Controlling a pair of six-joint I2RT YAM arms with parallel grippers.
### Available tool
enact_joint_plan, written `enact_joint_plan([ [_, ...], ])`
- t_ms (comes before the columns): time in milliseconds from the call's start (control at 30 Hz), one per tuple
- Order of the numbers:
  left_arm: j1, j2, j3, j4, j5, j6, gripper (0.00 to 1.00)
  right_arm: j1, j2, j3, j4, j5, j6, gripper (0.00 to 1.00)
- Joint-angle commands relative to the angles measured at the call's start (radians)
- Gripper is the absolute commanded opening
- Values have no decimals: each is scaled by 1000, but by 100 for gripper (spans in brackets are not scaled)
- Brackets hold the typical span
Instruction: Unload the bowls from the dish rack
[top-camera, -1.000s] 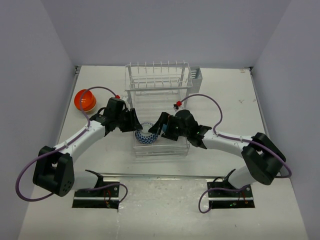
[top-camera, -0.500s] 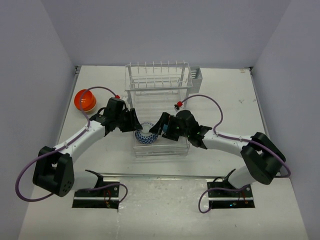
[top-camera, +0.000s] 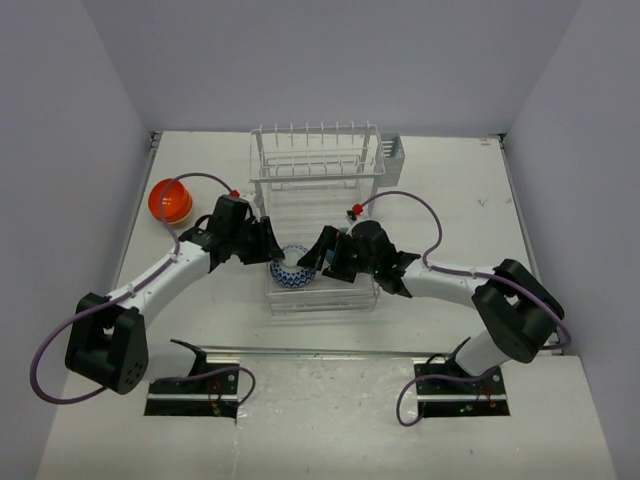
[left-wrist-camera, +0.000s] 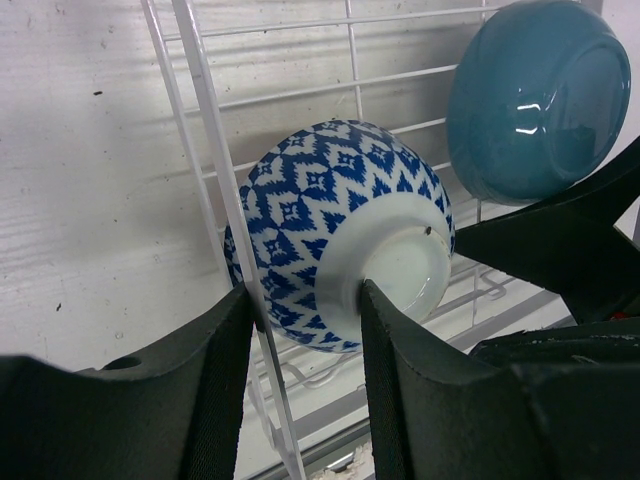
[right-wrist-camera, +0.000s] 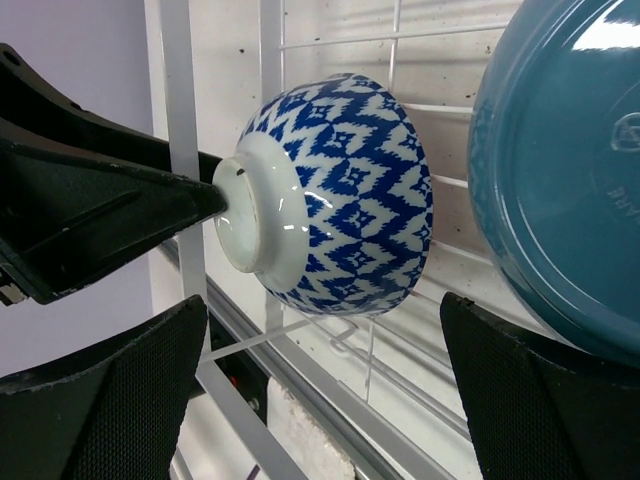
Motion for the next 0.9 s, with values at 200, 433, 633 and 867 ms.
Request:
enact_joint_plan([
  [200,-2,-51,43,-17,-62,57,0,-3,21,-7,73,-37,-3,99],
  [433,-2,-51,41,-14,-62,55,0,-3,50,-17,127,-49,2,99],
  [633,-2,-48,43,-12,-58,57,0,-3,80,-17,210,-98,13,97],
  [867,-2,-46,43,-12,-58,58,0,0,76,-32,325,-138,16,79],
])
